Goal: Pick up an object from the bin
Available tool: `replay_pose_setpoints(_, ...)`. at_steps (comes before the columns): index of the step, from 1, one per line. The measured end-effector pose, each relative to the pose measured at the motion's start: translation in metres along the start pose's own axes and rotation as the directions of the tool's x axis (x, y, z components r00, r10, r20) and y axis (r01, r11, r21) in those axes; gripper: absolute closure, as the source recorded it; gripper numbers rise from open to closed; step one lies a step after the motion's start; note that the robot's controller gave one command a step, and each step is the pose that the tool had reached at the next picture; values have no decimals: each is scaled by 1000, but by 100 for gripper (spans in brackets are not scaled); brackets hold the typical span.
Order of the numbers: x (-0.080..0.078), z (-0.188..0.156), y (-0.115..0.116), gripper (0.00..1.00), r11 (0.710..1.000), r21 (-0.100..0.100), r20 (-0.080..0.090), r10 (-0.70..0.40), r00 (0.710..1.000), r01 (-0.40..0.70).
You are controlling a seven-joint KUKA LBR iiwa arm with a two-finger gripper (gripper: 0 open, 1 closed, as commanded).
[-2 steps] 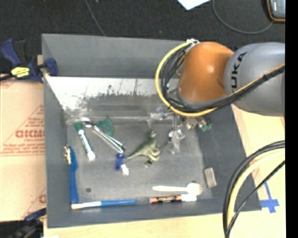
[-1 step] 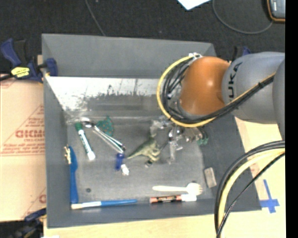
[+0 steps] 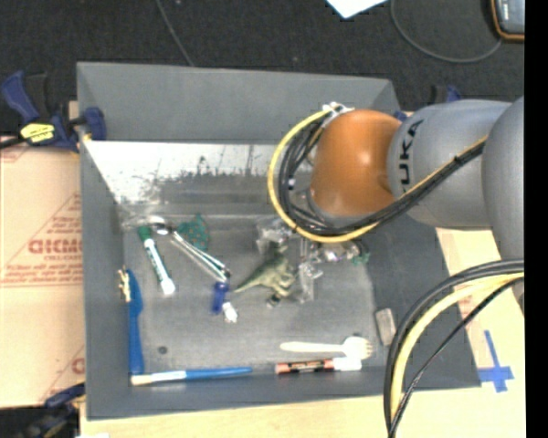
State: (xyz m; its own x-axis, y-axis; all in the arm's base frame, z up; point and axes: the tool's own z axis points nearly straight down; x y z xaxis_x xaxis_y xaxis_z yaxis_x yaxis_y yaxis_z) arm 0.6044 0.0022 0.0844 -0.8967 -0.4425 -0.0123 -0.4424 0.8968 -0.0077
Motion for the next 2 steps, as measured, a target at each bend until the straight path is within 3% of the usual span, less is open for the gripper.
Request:
replay_pose_setpoints(1, 15, 10, 13, 0, 993, -4, -5, 122, 993, -122)
replay_pose_setpoints(2, 12, 0, -9, 100, 989, 0, 5, -149, 989, 149)
